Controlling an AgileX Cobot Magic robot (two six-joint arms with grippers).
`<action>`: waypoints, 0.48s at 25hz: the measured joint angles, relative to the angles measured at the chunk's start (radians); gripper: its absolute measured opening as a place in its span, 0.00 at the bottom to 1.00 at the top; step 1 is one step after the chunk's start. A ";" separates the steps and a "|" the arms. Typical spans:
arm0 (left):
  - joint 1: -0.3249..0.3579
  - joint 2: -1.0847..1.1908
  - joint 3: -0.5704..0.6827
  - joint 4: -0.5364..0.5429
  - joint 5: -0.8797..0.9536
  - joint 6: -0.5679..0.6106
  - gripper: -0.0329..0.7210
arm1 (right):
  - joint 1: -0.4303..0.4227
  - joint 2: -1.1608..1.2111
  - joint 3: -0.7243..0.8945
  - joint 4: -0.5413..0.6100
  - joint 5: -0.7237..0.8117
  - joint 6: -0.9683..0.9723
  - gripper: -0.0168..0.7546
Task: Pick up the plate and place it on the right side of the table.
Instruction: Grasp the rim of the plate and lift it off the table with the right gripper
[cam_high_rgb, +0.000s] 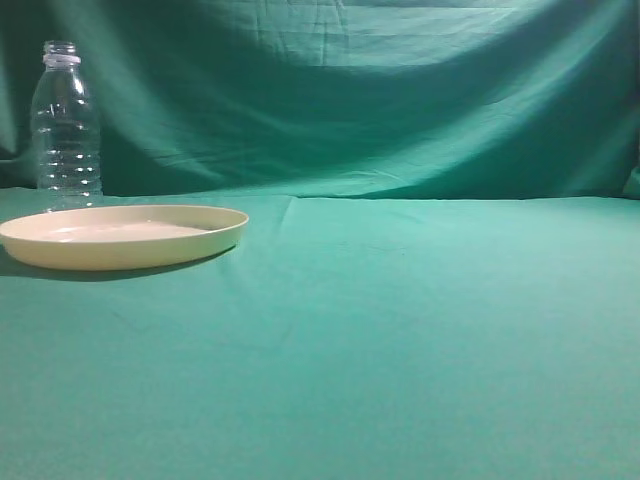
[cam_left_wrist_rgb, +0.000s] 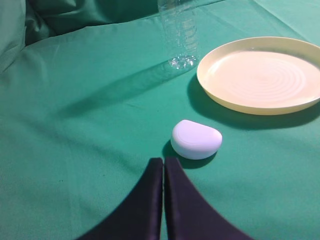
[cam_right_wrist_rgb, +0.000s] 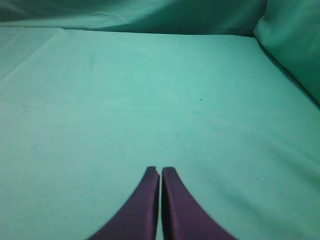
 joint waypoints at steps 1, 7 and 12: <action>0.000 0.000 0.000 0.000 0.000 0.000 0.04 | 0.000 0.000 0.000 0.000 0.000 0.000 0.02; 0.000 0.000 0.000 0.000 0.000 0.000 0.04 | 0.000 0.000 0.000 0.000 0.000 0.000 0.02; 0.000 0.000 0.000 0.000 0.000 0.000 0.04 | 0.000 0.000 0.000 0.000 0.000 0.000 0.02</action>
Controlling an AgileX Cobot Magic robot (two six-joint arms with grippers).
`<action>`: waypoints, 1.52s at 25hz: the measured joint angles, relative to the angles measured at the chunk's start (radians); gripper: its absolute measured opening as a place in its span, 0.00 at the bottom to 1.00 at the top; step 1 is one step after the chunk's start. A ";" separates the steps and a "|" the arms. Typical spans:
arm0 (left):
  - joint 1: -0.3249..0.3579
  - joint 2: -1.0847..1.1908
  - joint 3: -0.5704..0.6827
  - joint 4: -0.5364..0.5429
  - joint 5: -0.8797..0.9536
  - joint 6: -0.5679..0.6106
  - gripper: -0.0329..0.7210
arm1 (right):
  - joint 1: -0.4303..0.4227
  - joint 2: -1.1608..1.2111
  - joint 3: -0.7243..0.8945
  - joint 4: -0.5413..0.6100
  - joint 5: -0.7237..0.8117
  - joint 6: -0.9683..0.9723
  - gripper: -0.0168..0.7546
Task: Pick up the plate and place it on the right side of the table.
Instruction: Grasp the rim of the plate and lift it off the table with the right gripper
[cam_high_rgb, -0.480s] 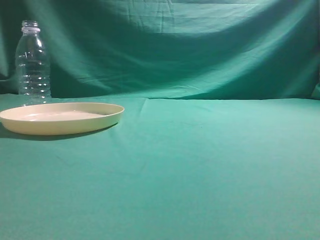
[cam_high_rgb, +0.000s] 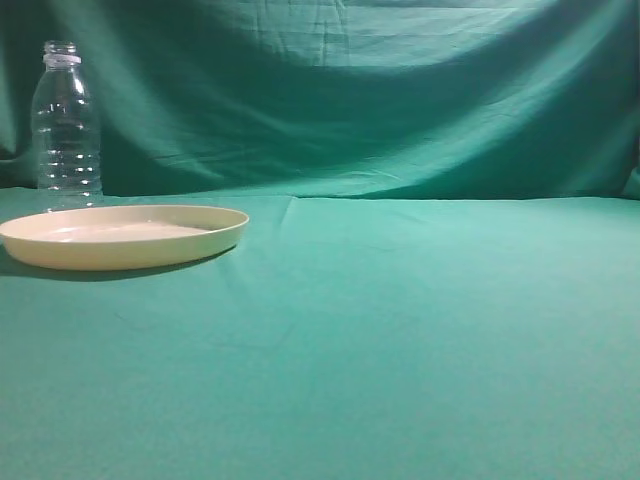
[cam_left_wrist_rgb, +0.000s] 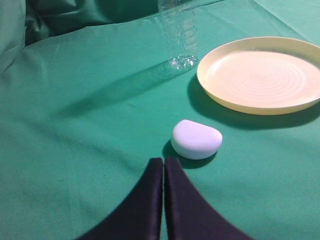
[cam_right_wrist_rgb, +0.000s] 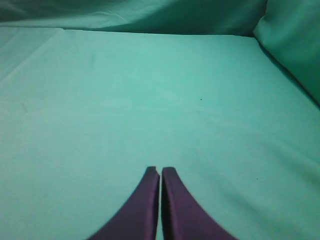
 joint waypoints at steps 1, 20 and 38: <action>0.000 0.000 0.000 0.000 0.000 0.000 0.04 | 0.000 0.000 0.000 0.000 0.000 0.000 0.02; 0.000 0.000 0.000 0.000 0.000 0.000 0.04 | 0.000 0.002 -0.040 0.160 -0.432 0.127 0.02; 0.000 0.000 0.000 0.000 0.000 0.000 0.04 | 0.002 0.915 -0.761 0.340 0.377 -0.190 0.02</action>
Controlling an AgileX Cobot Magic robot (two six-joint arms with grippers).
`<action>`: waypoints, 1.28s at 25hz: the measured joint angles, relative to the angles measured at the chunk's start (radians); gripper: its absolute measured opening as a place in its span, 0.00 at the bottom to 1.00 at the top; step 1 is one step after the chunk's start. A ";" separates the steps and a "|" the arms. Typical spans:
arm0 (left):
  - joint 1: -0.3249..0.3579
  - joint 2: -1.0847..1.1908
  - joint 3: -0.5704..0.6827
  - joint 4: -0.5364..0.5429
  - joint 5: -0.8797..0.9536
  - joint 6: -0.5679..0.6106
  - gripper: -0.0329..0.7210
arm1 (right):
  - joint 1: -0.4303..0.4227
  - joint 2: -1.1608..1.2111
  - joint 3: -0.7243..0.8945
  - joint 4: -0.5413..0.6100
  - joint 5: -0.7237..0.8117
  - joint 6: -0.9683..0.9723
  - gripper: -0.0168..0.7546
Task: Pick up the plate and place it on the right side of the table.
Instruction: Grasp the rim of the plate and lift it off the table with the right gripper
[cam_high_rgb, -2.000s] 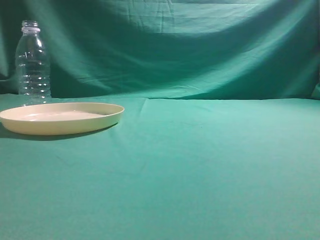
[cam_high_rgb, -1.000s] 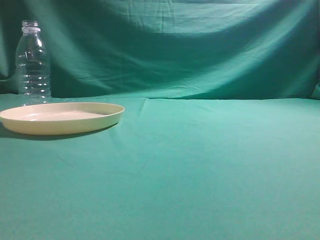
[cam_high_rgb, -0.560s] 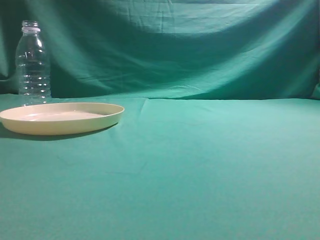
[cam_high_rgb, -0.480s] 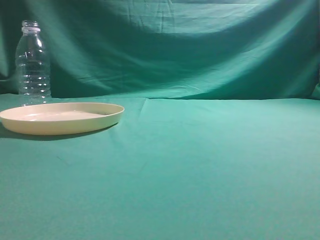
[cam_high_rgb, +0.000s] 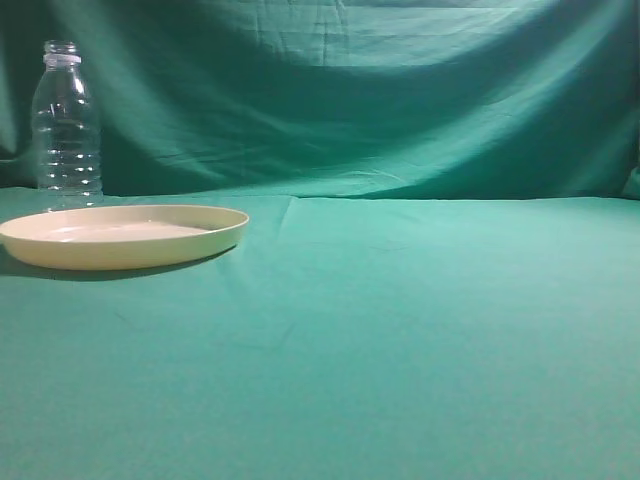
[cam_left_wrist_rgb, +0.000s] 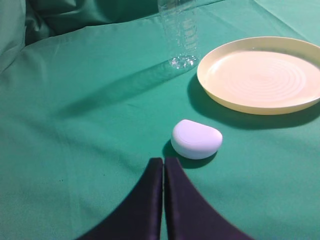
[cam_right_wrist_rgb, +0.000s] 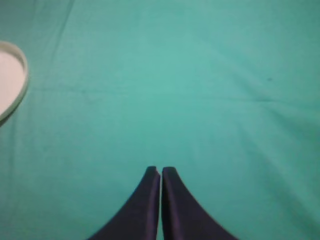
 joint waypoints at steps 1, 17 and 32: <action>0.000 0.000 0.000 0.000 0.000 0.000 0.04 | 0.000 0.057 -0.047 0.047 0.031 -0.018 0.02; 0.000 0.000 0.000 0.000 0.000 0.000 0.04 | 0.469 0.821 -0.698 -0.248 0.192 0.211 0.02; 0.000 0.000 0.000 0.000 0.000 0.000 0.04 | 0.568 1.290 -1.155 -0.139 0.136 0.101 0.63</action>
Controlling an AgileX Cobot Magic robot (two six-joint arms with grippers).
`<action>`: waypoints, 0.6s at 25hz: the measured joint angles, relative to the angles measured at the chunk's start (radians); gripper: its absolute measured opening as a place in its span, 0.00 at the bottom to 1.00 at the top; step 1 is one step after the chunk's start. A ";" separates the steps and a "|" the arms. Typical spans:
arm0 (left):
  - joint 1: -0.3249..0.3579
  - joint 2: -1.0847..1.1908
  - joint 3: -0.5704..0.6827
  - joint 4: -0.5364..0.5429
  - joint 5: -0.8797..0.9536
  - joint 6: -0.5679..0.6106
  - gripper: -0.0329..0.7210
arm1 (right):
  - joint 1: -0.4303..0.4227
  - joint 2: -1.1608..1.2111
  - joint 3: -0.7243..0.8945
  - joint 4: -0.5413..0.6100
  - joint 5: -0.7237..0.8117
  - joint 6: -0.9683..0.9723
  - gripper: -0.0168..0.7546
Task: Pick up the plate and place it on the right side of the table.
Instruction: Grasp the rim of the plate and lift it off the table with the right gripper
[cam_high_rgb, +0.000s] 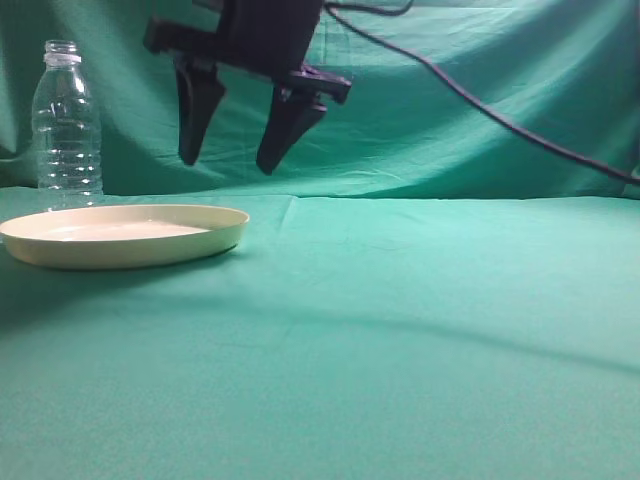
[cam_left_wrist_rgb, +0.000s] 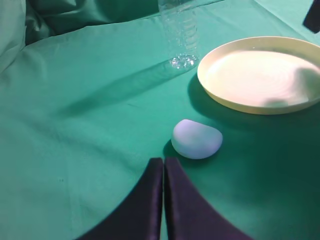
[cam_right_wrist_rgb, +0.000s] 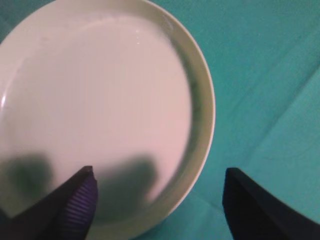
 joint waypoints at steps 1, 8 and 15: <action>0.000 0.000 0.000 0.000 0.000 0.000 0.04 | 0.000 0.023 -0.021 -0.011 -0.004 0.000 0.63; 0.000 0.000 0.000 0.000 0.000 0.000 0.04 | 0.000 0.129 -0.062 -0.048 -0.080 0.007 0.66; 0.000 0.000 0.000 0.000 0.000 0.000 0.04 | 0.000 0.167 -0.062 -0.055 -0.137 0.009 0.53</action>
